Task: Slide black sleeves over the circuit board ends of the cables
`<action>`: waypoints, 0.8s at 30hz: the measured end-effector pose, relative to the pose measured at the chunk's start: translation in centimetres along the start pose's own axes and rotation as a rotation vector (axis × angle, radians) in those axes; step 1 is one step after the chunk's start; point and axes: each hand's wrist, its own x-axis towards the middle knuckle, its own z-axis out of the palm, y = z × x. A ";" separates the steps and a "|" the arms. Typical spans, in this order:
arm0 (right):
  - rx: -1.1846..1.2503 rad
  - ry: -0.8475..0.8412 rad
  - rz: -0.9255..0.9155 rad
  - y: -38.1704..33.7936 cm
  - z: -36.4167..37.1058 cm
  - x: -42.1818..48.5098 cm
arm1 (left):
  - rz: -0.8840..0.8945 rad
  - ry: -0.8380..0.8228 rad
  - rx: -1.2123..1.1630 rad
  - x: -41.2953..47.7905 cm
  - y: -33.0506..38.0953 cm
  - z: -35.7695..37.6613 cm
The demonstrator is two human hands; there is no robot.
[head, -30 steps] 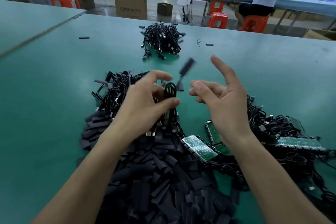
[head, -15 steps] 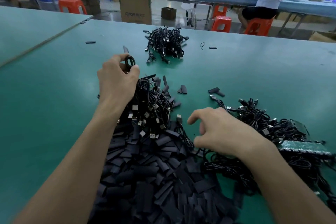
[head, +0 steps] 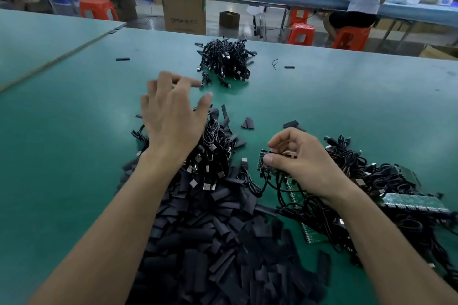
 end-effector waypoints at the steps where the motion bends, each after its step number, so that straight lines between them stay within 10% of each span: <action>1: 0.064 0.003 0.011 0.2 0.0 0.0 | 0.060 0.014 -0.125 -0.4 0.7 -0.6; 5: 0.349 0.002 0.039 0.7 -0.3 0.2 | -0.016 -0.512 -0.836 -2.3 2.8 -1.7; 8: 0.538 -0.011 0.006 0.8 -0.4 0.2 | -0.020 -0.706 -0.817 -3.7 3.4 -0.7; 24: 0.689 -0.051 0.002 0.5 -0.3 0.2 | -0.107 -0.789 -1.136 -5.8 3.5 1.5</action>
